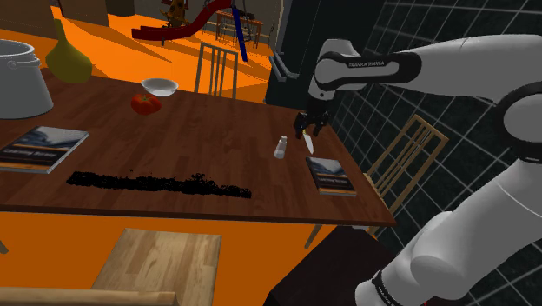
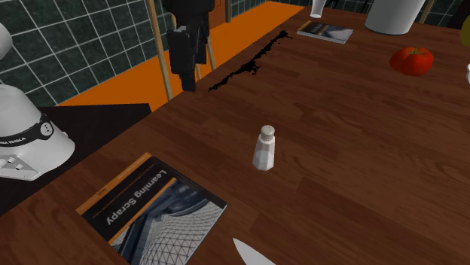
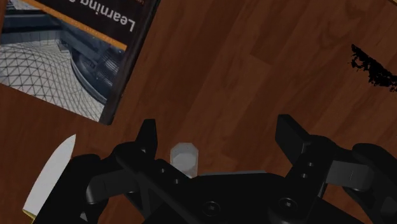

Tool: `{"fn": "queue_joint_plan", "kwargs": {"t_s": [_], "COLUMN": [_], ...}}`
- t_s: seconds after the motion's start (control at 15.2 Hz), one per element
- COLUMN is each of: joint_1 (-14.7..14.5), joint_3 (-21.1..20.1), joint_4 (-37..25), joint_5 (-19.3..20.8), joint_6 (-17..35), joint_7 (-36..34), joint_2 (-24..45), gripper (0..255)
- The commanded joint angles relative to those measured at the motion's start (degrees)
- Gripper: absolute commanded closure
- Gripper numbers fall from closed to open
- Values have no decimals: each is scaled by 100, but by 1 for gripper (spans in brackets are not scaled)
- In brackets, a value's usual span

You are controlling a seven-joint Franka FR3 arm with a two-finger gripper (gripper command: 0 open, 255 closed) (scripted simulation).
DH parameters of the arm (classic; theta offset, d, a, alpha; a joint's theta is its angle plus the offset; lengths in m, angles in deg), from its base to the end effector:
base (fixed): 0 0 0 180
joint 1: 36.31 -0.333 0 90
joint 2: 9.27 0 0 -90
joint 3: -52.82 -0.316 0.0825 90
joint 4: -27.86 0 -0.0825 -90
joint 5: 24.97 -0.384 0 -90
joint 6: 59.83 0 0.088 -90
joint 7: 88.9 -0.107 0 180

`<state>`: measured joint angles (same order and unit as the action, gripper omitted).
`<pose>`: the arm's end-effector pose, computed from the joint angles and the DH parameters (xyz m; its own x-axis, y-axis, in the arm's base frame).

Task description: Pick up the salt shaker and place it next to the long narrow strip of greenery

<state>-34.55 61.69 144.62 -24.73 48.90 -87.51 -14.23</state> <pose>0.5150 -0.0986 0.4768 0.9860 -0.1577 -0.0543 -0.1585 -0.9873 -0.0108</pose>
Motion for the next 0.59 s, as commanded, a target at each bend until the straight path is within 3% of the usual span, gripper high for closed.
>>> {"fn": "queue_joint_plan", "kwargs": {"t_s": [0.0,0.53], "joint_1": [38,352], "joint_3": [68,159], "joint_4": [-412,-2453], "joint_5": [-132,-714], "joint_6": [-19,-334], "joint_7": [152,660], "joint_2": [467,2516], "gripper": [0,0]}}
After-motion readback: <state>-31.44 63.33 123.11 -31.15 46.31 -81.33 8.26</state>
